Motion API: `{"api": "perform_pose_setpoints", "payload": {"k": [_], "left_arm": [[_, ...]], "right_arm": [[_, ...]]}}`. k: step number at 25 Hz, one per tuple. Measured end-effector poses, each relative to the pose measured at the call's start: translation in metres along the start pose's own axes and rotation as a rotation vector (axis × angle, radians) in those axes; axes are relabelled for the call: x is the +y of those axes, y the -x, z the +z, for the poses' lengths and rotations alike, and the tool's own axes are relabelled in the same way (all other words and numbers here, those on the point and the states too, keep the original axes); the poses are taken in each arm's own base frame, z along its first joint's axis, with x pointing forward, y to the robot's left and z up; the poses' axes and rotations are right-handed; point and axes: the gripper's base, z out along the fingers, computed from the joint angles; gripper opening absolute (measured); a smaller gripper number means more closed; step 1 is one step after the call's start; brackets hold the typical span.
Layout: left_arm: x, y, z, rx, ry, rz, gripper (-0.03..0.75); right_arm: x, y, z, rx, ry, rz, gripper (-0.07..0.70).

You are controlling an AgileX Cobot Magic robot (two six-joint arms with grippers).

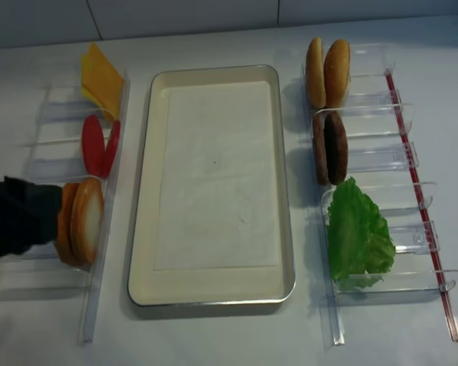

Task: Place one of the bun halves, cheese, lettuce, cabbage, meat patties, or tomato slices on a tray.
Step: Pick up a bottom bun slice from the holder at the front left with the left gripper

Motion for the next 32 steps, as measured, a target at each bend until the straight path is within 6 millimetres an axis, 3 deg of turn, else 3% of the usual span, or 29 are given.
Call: {"api": "perform_pose_setpoints", "payload": {"k": [7,15,23,32], "left_arm": [[0.01,0.011,0.038,0.152,-0.006,-0.04,0.248],[0.016,0.035,0.056,0.187,-0.006,-0.052,0.251],[0.023,0.035,0.085,0.288,-0.008,-0.074,0.263],[0.029,0.034,0.1,0.344,0.013,-0.069,0.266]], "right_arm": [[0.0,0.0,0.0,0.0,0.0,0.0,0.577],[0.0,0.0,0.0,0.0,0.0,0.0,0.577],[0.0,0.0,0.0,0.0,0.0,0.0,0.577],[0.0,0.0,0.0,0.0,0.0,0.0,0.577]]}}
